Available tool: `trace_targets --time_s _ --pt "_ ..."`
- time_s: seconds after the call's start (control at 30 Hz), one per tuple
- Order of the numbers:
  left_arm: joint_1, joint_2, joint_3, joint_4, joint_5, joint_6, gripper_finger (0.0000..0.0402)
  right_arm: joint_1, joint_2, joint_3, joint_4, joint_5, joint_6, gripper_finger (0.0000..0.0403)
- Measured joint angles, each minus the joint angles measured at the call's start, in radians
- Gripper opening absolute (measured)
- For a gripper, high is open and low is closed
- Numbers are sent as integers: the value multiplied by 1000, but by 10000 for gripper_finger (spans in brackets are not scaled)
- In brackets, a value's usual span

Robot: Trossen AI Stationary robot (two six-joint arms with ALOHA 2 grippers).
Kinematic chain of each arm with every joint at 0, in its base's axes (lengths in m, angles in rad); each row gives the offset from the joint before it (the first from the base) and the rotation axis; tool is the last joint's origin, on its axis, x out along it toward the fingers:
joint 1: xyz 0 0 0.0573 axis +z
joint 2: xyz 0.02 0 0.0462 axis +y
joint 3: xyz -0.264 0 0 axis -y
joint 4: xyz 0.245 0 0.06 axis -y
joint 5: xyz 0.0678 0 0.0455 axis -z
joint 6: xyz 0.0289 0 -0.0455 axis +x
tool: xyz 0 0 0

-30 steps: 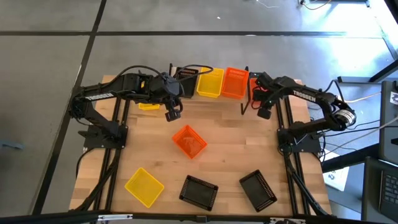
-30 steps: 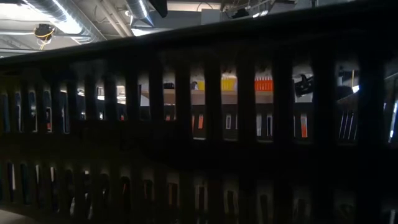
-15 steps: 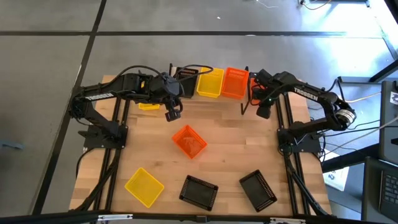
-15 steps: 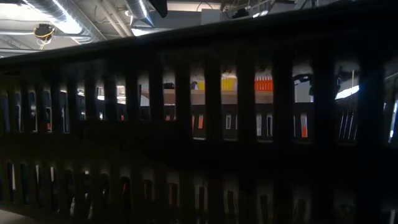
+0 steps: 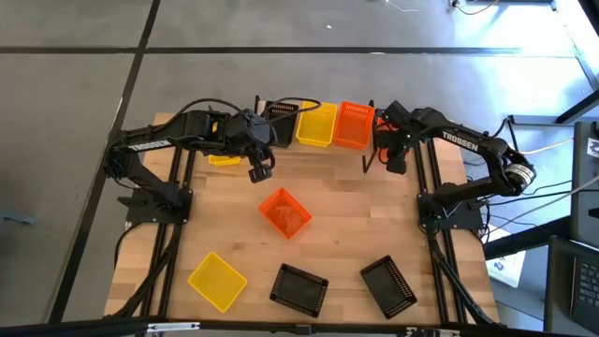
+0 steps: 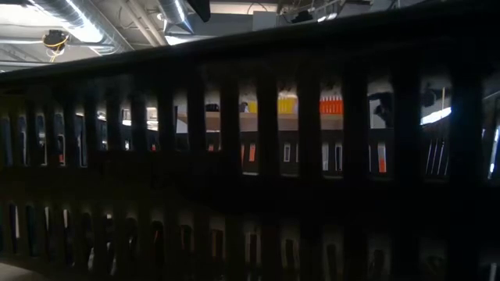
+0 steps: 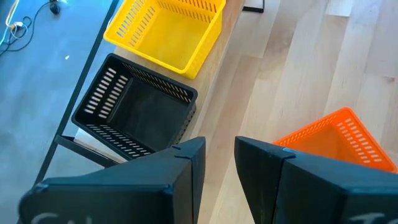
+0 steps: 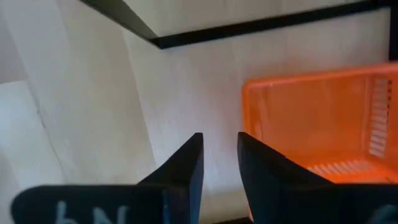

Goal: Stack baskets on shelf by color
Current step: Stack the top orange basket on the orange basket on the shelf

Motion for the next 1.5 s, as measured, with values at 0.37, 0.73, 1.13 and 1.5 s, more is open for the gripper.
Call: trace_targets --time_s 0.37,0.73,1.13,1.5 --pt "0 0 0 0 0 0 78 -34 4 -3 39 2 -27 96" --pt "0 0 0 0 0 0 78 -69 42 -9 32 31 -24 96" --pt "0 0 0 0 0 -2 78 -69 131 -8 78 55 -31 96" --pt "0 0 0 0 0 -2 78 -69 202 -7 92 71 -32 90"
